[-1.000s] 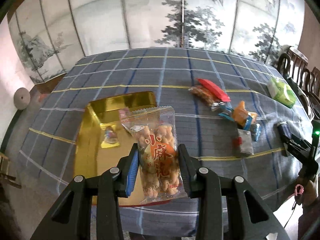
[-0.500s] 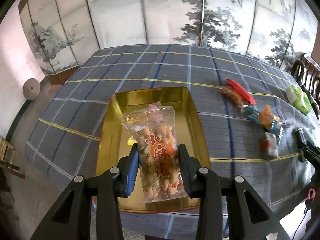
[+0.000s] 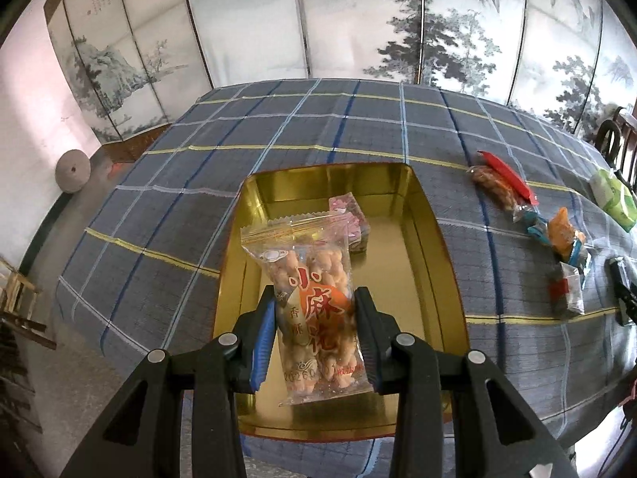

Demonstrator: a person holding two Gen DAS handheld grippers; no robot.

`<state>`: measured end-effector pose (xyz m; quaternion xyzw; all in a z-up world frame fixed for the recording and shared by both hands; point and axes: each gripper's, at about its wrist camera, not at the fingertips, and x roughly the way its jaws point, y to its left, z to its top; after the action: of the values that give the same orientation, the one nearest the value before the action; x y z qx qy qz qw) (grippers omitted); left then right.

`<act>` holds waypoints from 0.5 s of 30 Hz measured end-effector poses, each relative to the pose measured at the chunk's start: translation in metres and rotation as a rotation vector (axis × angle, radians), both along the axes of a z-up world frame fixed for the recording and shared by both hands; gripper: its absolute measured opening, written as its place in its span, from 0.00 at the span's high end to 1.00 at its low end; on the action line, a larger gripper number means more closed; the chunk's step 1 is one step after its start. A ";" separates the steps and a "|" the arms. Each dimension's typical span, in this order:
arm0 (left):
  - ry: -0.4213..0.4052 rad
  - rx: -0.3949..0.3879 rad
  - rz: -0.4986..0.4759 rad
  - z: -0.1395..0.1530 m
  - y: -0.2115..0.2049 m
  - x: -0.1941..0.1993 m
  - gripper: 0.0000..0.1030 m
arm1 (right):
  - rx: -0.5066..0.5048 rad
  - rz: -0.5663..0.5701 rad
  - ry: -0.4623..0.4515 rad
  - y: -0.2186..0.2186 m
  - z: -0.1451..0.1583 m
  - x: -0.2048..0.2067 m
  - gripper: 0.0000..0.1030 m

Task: Organize snacks
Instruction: 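Carry the clear snack bag over the tray with the left tool while the right holds the navy packet, then lower the clear snack bag into the gold tray with the left tool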

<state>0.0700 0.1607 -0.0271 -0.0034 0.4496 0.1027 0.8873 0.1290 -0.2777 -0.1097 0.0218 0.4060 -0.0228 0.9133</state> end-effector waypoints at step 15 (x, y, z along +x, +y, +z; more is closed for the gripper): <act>0.009 -0.017 0.018 -0.017 0.019 0.005 0.67 | -0.001 -0.002 0.000 0.001 0.000 0.000 0.49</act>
<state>0.0752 0.1796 -0.0445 -0.0144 0.4543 0.1072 0.8843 0.1290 -0.2770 -0.1095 0.0215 0.4062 -0.0242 0.9132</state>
